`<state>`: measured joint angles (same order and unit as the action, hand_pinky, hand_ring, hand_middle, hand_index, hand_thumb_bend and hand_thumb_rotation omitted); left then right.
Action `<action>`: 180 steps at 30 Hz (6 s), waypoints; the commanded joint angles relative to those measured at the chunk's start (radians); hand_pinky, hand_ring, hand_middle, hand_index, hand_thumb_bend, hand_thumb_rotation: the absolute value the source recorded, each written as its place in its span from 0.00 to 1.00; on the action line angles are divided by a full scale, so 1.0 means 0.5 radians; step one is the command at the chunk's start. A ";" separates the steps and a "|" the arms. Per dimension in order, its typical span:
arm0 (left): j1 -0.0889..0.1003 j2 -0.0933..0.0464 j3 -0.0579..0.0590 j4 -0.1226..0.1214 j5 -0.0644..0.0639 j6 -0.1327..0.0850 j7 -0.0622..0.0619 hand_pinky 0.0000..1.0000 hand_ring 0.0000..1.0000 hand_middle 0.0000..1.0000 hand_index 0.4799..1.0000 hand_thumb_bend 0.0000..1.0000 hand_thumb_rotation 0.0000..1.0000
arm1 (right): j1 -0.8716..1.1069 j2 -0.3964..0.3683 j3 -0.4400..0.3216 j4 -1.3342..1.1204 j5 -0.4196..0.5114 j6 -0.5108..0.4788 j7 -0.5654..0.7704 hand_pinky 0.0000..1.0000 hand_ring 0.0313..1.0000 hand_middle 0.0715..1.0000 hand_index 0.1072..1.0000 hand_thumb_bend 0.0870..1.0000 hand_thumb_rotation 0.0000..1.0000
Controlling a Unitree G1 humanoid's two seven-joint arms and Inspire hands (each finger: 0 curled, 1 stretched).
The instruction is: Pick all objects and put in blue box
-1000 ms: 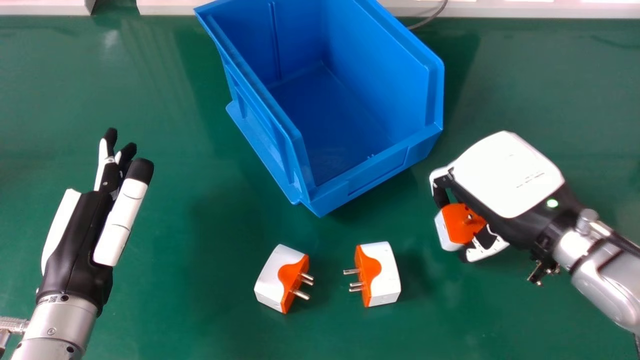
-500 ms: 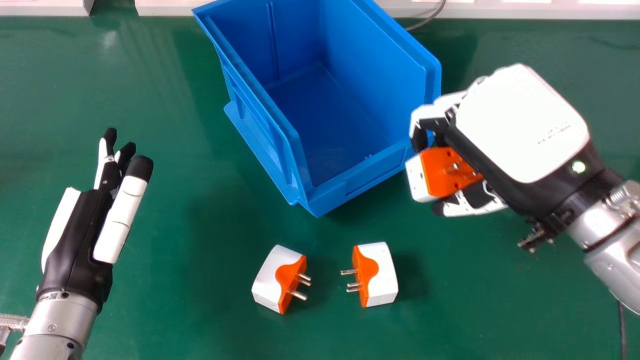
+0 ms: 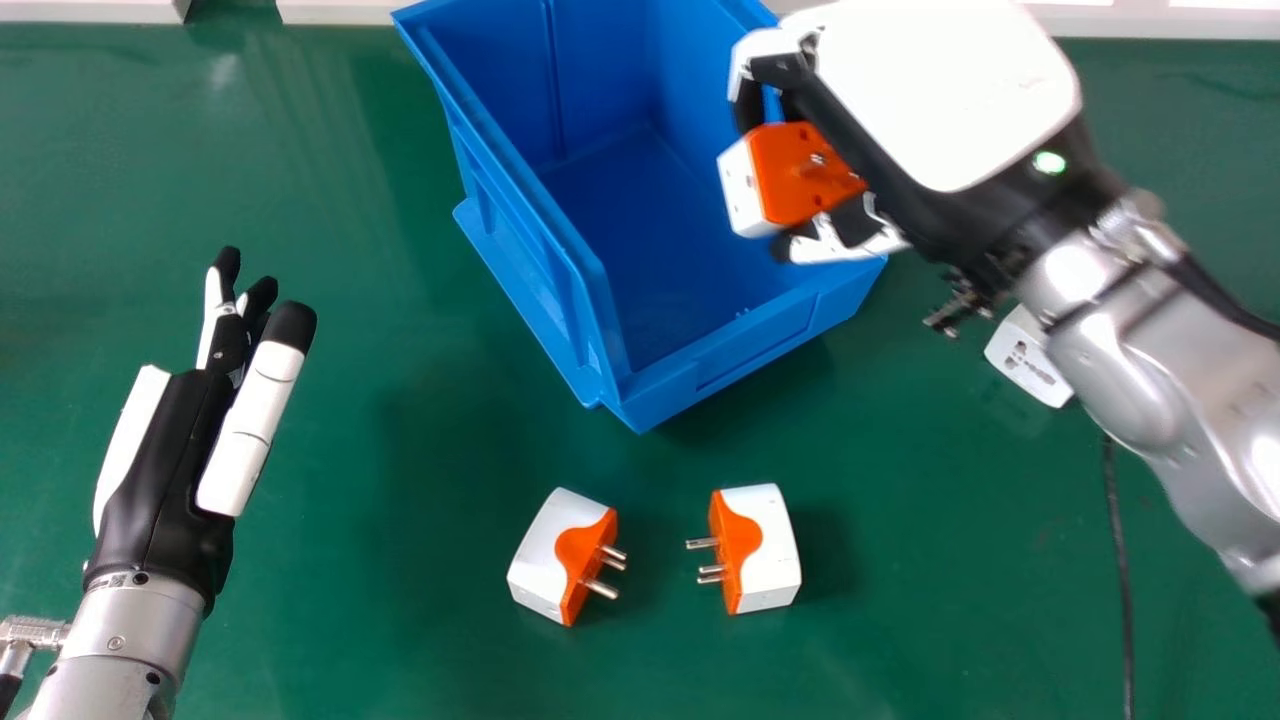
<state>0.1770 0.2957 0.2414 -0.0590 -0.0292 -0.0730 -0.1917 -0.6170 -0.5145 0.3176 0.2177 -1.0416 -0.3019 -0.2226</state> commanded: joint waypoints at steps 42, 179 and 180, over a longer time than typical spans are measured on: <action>-0.011 -0.034 -0.048 -0.174 0.010 0.182 0.097 1.00 1.00 1.00 1.00 0.77 1.00 | -0.848 0.571 0.713 1.358 -0.061 0.637 -0.048 0.91 0.96 0.96 0.95 0.62 0.86; -0.151 0.006 -0.033 -0.088 0.029 0.174 0.056 1.00 1.00 1.00 1.00 0.81 1.00 | 0.864 -0.073 0.337 0.042 0.111 0.058 0.284 0.06 0.08 0.10 0.42 0.46 0.14; -0.151 0.007 -0.031 -0.087 0.027 0.174 0.054 1.00 1.00 1.00 1.00 0.81 1.00 | 0.870 -0.078 0.338 0.022 0.110 0.071 0.296 0.04 0.06 0.08 0.42 0.47 0.13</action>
<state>0.1029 0.2882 0.2152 -0.0840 -0.0026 0.0148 -0.1631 -0.2032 -0.5367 0.4837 0.2391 -0.9875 -0.2713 -0.1016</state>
